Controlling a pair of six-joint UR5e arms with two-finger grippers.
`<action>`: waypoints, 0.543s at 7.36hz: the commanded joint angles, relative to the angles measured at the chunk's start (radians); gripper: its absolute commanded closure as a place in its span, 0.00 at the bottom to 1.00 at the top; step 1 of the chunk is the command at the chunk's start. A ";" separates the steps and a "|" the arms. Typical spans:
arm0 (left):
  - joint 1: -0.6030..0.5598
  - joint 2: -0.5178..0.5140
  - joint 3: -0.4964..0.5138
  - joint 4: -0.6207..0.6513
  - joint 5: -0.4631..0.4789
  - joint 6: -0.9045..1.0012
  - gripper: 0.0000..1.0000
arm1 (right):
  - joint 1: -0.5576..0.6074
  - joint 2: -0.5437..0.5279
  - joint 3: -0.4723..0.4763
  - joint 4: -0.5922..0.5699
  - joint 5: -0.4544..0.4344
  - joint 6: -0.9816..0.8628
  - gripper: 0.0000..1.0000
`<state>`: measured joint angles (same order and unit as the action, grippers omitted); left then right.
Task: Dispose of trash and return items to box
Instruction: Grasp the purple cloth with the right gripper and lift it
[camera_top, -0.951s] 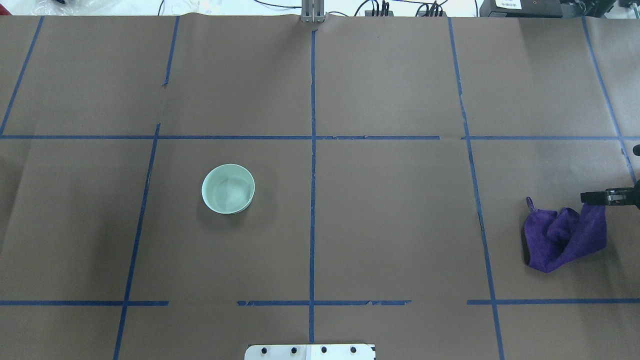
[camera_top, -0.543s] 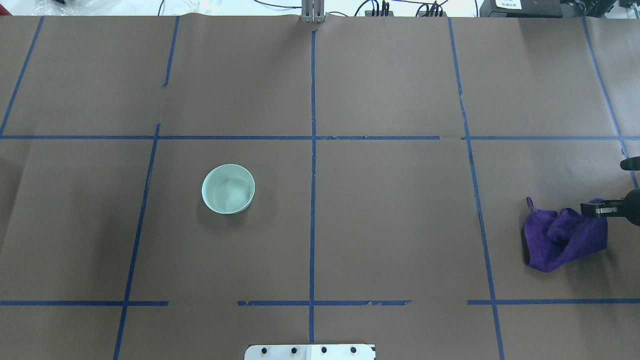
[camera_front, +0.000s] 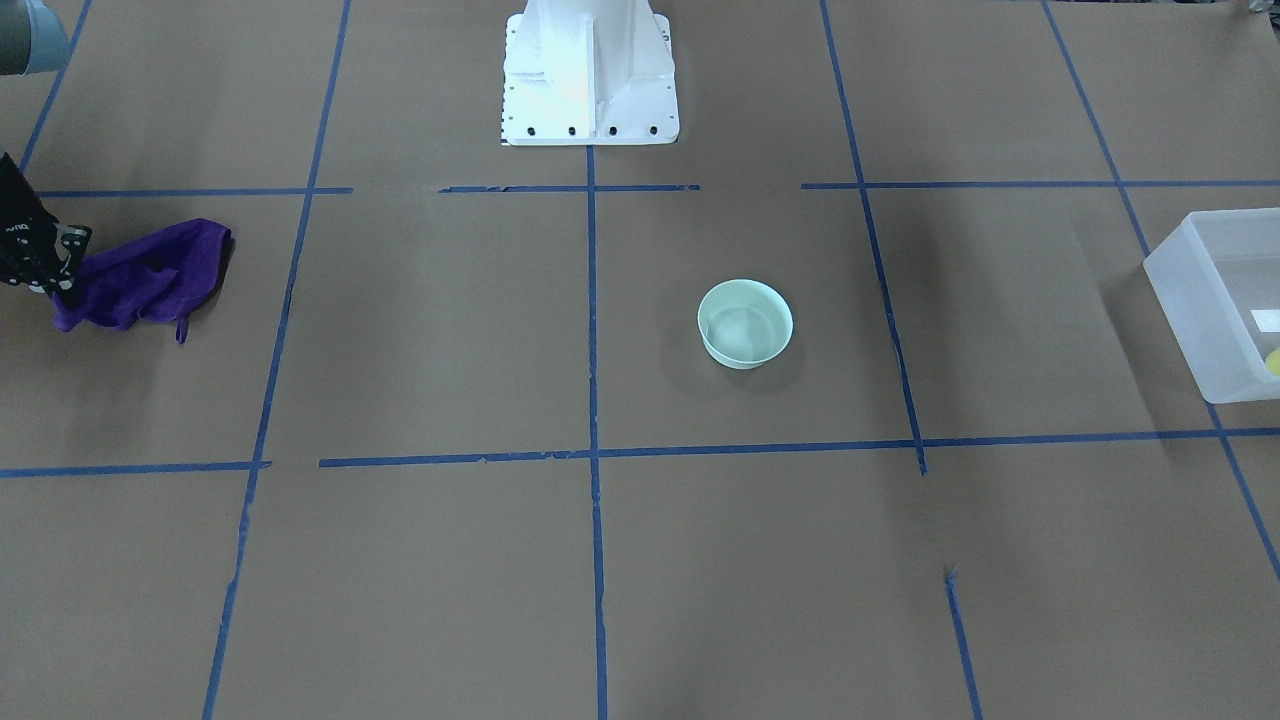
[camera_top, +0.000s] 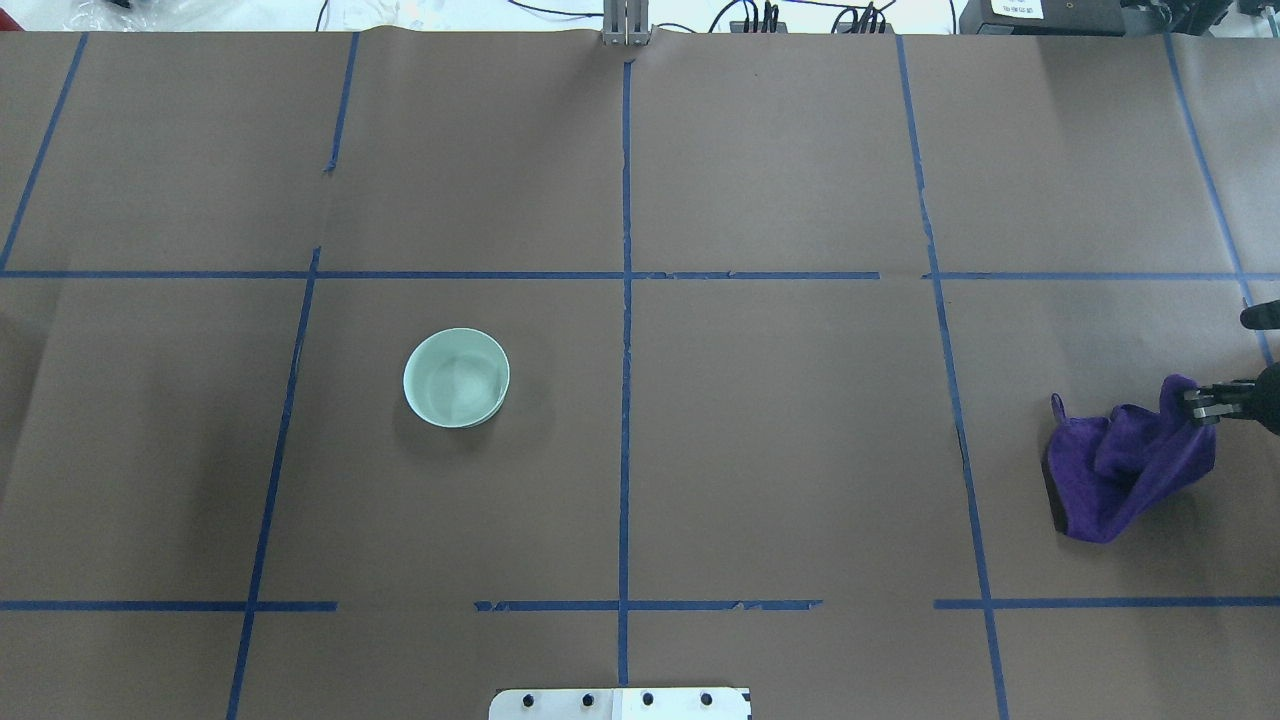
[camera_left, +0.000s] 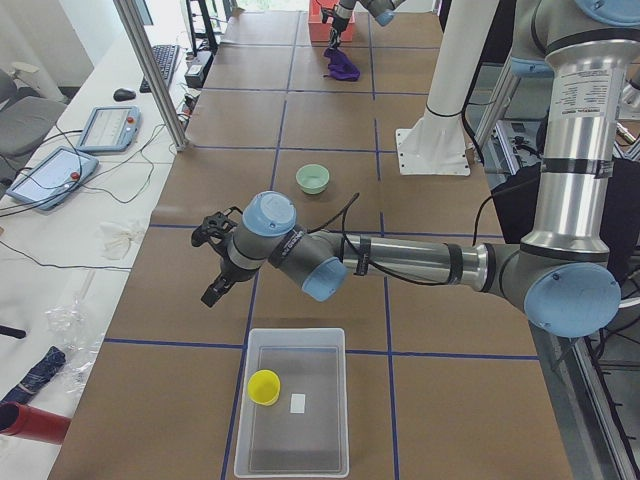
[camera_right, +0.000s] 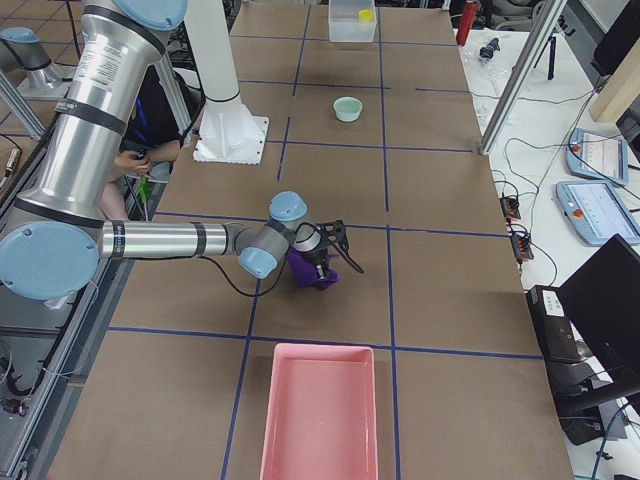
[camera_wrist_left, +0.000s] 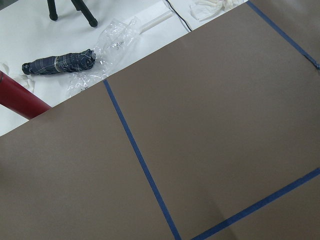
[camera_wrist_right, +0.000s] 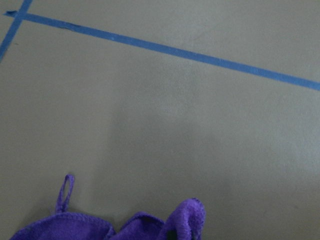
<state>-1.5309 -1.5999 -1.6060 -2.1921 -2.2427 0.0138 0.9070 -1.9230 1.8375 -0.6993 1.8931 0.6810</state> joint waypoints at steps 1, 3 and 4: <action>-0.002 0.002 0.000 0.000 -0.002 0.000 0.00 | 0.271 0.004 0.084 -0.137 0.245 -0.238 1.00; 0.000 0.002 0.000 0.000 -0.002 0.000 0.00 | 0.500 0.007 0.169 -0.331 0.449 -0.450 1.00; 0.000 0.002 0.000 0.000 -0.002 0.000 0.00 | 0.551 0.018 0.227 -0.499 0.463 -0.574 1.00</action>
<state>-1.5312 -1.5985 -1.6065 -2.1920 -2.2441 0.0138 1.3623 -1.9146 1.9979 -1.0203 2.2968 0.2546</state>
